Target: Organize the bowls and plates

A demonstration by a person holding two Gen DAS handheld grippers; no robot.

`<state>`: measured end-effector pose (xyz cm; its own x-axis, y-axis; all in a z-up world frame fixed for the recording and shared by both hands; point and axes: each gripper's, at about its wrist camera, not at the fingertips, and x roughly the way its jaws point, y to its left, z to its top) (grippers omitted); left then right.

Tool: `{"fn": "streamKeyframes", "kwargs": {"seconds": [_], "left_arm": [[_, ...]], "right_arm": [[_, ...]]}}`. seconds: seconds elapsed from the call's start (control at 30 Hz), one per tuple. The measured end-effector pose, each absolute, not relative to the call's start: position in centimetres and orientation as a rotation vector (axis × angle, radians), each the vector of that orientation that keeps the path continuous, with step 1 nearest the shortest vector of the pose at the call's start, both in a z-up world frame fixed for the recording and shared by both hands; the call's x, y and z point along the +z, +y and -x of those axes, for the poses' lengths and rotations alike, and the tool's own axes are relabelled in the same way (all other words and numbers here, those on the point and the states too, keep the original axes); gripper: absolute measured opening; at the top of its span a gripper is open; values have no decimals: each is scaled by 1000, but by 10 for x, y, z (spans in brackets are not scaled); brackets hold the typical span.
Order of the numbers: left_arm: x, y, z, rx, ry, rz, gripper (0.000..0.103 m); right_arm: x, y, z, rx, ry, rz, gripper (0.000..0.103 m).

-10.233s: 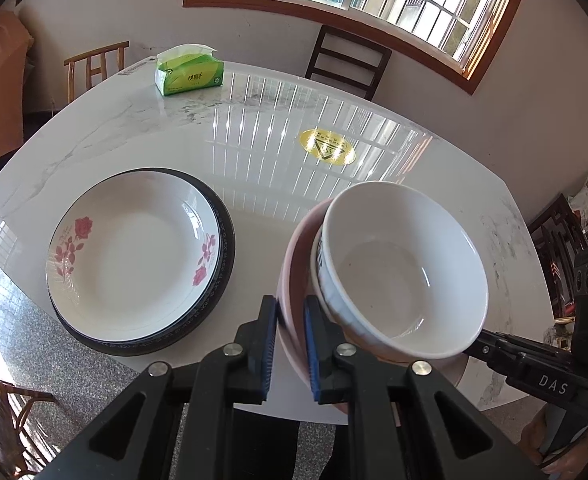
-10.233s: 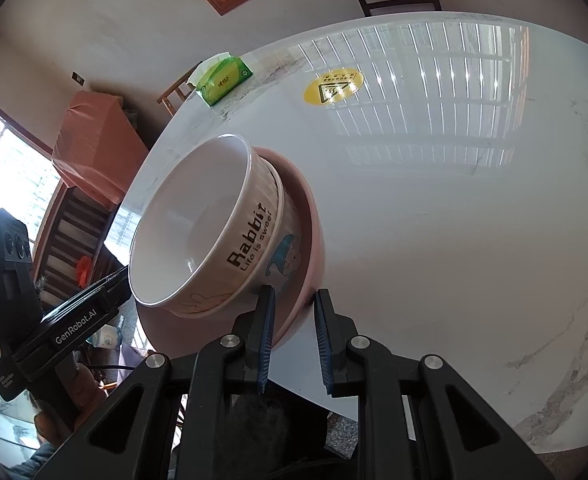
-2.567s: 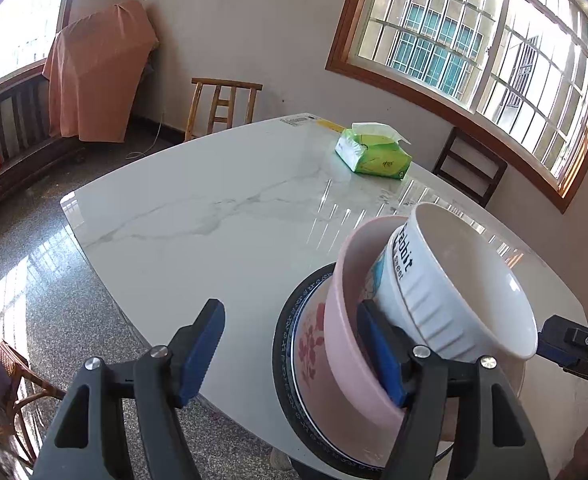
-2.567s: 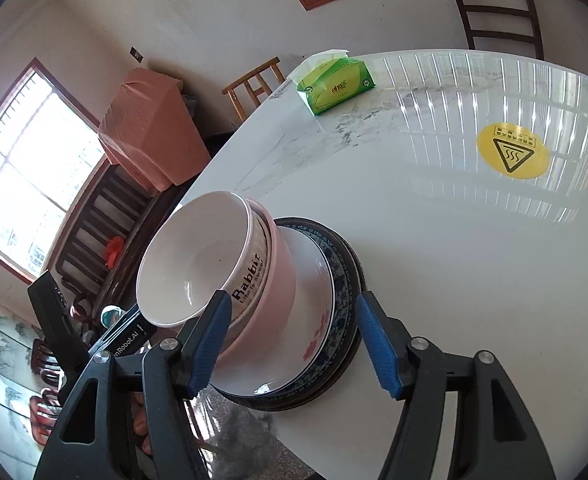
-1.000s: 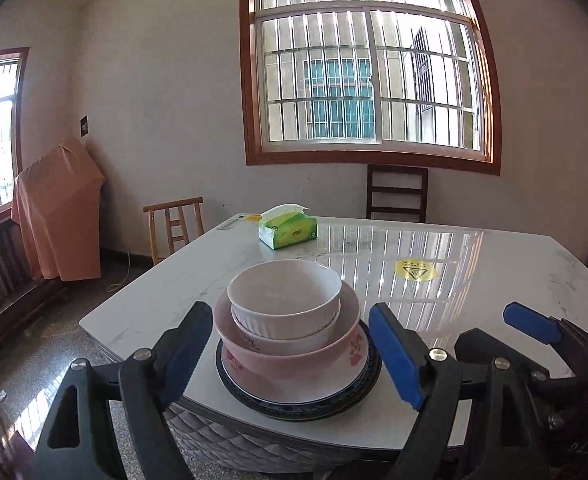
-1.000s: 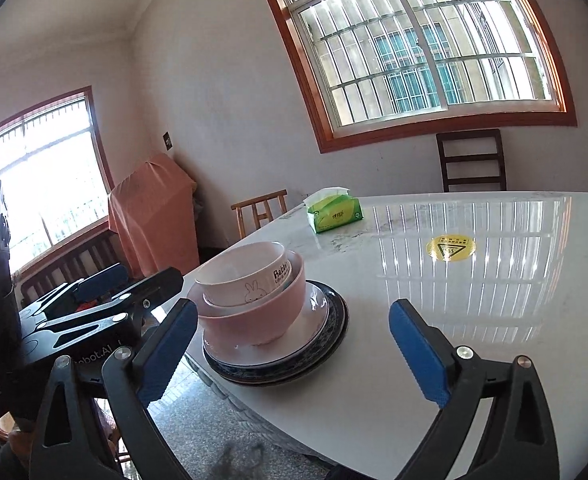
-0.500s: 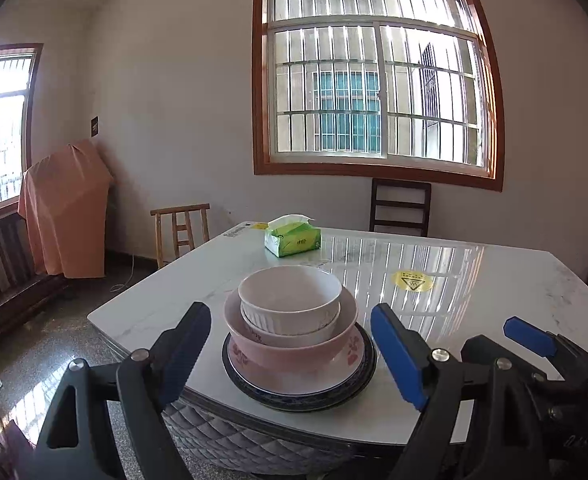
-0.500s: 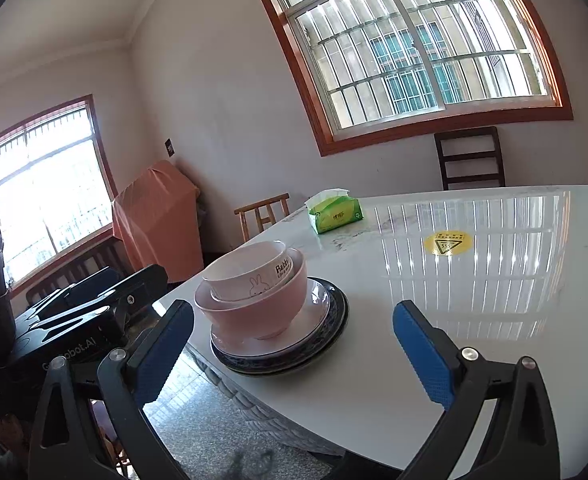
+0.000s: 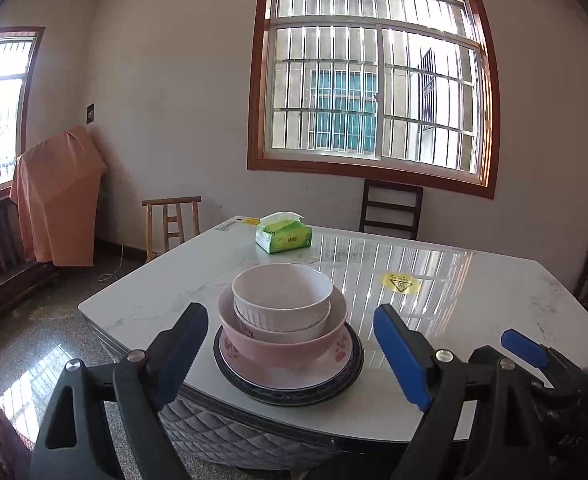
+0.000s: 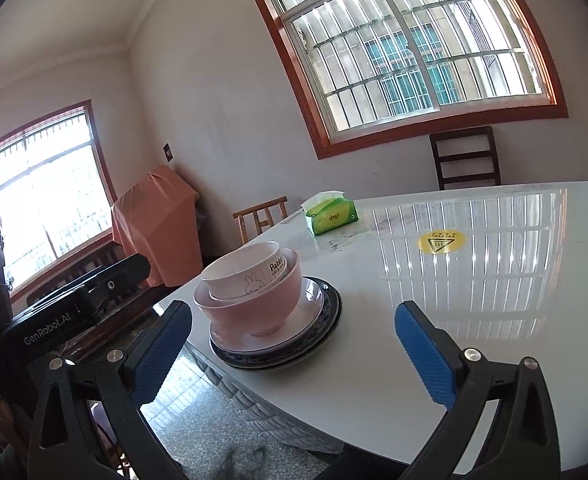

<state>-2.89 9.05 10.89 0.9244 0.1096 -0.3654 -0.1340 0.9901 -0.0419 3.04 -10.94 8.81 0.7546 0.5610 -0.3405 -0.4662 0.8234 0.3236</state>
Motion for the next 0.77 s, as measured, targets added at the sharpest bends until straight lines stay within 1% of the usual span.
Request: {"fn": "streamKeyframes", "kwargs": {"seconds": [0.2,0.37,0.47,0.63,0.77], "left_arm": [[99,91,19,60,437,95,87],[90,93,13,87,469,123,88],[81,95,16,172,449,136,88],[68,93,8,223,489,111,88],[57,89,2,249,525,104,88]], "right_arm": [[79,-144,-39,496,469,-244,103],[66,-197,-67,382,558,-235,103],[54,-235,-95,240,662,-155,103],[21,-307,-149,18,878,-51,103],[-6,-363,-177,-57,1012,-129,102]]}}
